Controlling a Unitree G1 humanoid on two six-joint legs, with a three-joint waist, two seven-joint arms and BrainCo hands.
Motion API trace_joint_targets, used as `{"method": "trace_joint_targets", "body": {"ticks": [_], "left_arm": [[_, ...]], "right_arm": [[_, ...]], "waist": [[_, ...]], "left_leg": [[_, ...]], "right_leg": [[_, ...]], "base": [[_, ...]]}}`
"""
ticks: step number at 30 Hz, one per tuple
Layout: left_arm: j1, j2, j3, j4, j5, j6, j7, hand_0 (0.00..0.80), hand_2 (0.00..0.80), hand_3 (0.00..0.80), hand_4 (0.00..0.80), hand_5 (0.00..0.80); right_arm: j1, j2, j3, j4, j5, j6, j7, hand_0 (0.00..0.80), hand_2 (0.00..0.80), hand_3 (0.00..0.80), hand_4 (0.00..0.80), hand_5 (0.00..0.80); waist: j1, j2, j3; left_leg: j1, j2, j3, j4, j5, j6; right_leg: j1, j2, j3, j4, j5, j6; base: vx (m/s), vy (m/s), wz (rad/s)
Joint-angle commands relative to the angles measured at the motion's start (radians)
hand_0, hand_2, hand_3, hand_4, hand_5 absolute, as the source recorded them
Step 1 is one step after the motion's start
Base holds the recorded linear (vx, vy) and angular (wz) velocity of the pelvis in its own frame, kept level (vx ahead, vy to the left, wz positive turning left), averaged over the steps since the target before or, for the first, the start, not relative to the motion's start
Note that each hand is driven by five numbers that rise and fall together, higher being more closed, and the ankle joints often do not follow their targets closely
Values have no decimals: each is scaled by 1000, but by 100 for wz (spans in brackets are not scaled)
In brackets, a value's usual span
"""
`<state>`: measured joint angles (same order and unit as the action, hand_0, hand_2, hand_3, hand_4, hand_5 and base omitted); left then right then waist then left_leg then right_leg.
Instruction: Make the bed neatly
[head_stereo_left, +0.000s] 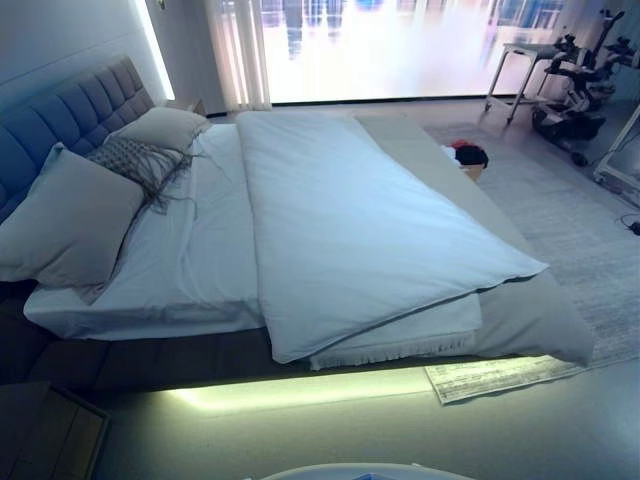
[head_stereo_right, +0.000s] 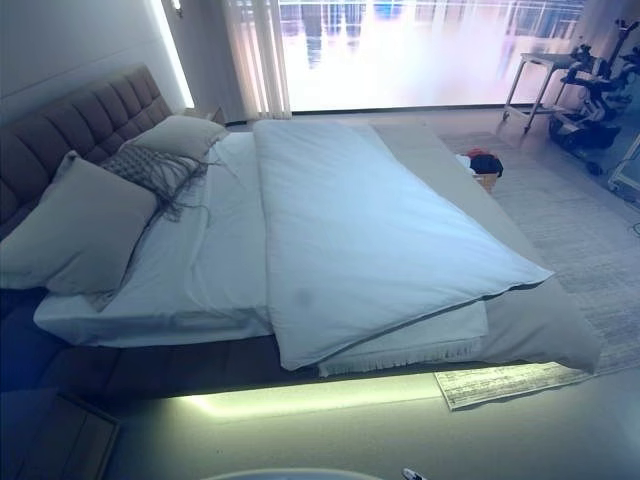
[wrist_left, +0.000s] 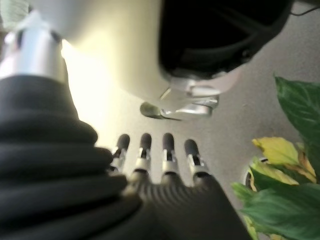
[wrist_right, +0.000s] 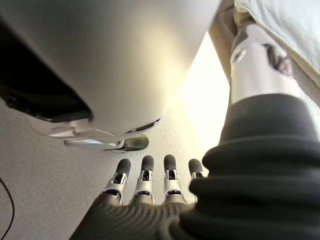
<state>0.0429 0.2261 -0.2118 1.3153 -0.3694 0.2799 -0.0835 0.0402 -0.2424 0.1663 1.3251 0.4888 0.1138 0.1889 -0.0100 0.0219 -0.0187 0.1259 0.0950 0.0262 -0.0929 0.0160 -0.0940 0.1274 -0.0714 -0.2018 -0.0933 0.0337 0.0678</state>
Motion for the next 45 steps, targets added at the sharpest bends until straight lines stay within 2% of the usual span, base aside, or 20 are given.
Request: {"method": "trace_joint_targets", "body": {"ticks": [1,10,12,14,15,16,17,19,21,22,23,25,27,31,33,36,41,45], "left_arm": [[-73,-13,21,92,0,22,29,0,0,0,0,0],[-96,-10,8,93,34,40,61,0,0,0,0,0],[-99,-13,19,87,1,26,75,0,0,0,0,0],[-104,-20,29,75,-27,9,109,0,0,0,0,0],[-106,-21,35,73,-26,0,116,0,0,0,0,0],[-108,-21,41,71,-21,-16,123,0,0,0,0,0],[-111,-21,41,67,-26,-19,122,0,0,0,0,0],[-115,-25,39,63,-20,-11,121,0,0,0,0,0],[-101,-30,31,64,-4,-7,116,0,0,0,0,0],[-85,-30,20,68,-5,-12,117,0,0,0,0,0],[-73,-26,17,70,-15,-21,117,0,0,0,0,0],[-54,-26,21,68,-35,-47,124,0,0,0,0,0],[-45,-26,32,65,-50,-65,127,0,0,0,0,0],[-43,-27,42,66,-84,-76,119,0,0,0,0,0],[-33,-22,54,71,-79,-72,127,0,0,0,0,0],[-28,-3,68,83,-78,-69,126,0,0,0,0,0],[-48,27,73,90,-14,-47,111,0,0,0,0,0],[-67,30,58,89,9,-31,94,0,0,0,0,0]], "right_arm": [[-108,17,-2,36,59,-26,3,0,0,0,0,0],[-113,29,26,43,34,-15,18,0,0,0,0,0],[-114,29,37,38,26,-11,28,0,0,0,0,0],[-122,24,43,25,36,-1,29,0,0,0,0,0],[-124,19,43,18,39,5,31,0,0,0,0,0],[-124,9,45,3,26,18,36,0,0,0,0,0],[-126,1,48,-5,3,32,33,0,0,0,0,0],[-131,-13,57,3,-7,41,9,0,0,0,0,0],[-139,-27,56,18,-8,31,5,0,0,0,0,0],[-141,-34,52,21,-12,22,5,0,0,0,0,0],[-138,-40,46,18,-22,18,7,0,0,0,0,0],[-125,-45,47,7,-45,15,6,0,0,0,0,0],[-111,-48,48,8,-58,1,11,0,0,0,0,0],[-102,-42,44,7,-2,-34,10,0,0,0,0,0],[-98,-31,32,11,6,-49,-5,0,0,0,0,0],[-95,-26,28,14,-20,-34,-10,0,0,0,0,0],[-104,-3,31,10,-43,-60,9,0,0,0,0,0],[-111,15,31,-14,-29,-75,0,0,0,0,0,0]], "waist": [[14,-22,24],[15,-20,52],[10,-26,65],[6,-42,92],[7,-50,107],[12,-52,140],[13,-45,157],[21,-24,186],[30,-1,198],[34,13,199],[40,21,198],[54,19,194],[61,19,186],[70,23,168],[73,18,153],[80,16,139],[97,1,106],[93,-6,89]], "left_leg": [[17,-92,48,6,-75,74],[-6,-89,30,27,-70,80],[-28,-81,33,95,-88,79],[-91,-72,60,238,-119,73],[-142,-62,74,329,-99,63],[-259,-42,78,491,0,32],[-316,-33,68,544,43,19],[-353,-39,78,484,64,15],[-337,-40,84,347,78,15],[-331,-30,81,251,107,8],[-329,-20,67,168,146,-1],[-325,-13,37,43,173,-9],[-337,7,20,16,187,-16],[-365,50,32,6,196,-36],[-365,49,37,6,153,-29],[-344,39,37,30,167,-26],[-334,22,51,117,123,1],[-356,14,77,179,84,17]], "right_leg": [[12,22,39,17,-54,3],[-17,24,33,72,-80,-7],[-32,25,41,106,-96,-19],[-52,15,36,143,-108,-40],[-54,12,25,153,-111,-51],[-54,18,18,171,-119,-75],[-57,25,18,186,-125,-85],[-53,36,27,206,-141,-85],[-37,52,43,200,-151,-77],[-21,68,55,191,-160,-76],[3,81,68,180,-168,-74],[53,89,102,158,-186,-68],[88,93,124,152,-219,-67],[140,89,126,169,-291,-62],[159,68,126,174,-306,-50],[182,30,125,169,-300,-24],[207,-60,61,139,-260,31],[197,-110,44,144,-232,58]], "base": [[18,-50,1],[-5,-70,1],[0,-115,0],[-61,-112,4],[-98,-145,23],[-97,-125,40],[-64,-81,45],[37,48,20],[150,106,-6],[257,126,-10],[310,131,-11],[304,98,-13],[295,92,-8],[304,131,-26],[384,216,-14],[365,251,-30],[306,234,-11],[235,256,-14]]}}
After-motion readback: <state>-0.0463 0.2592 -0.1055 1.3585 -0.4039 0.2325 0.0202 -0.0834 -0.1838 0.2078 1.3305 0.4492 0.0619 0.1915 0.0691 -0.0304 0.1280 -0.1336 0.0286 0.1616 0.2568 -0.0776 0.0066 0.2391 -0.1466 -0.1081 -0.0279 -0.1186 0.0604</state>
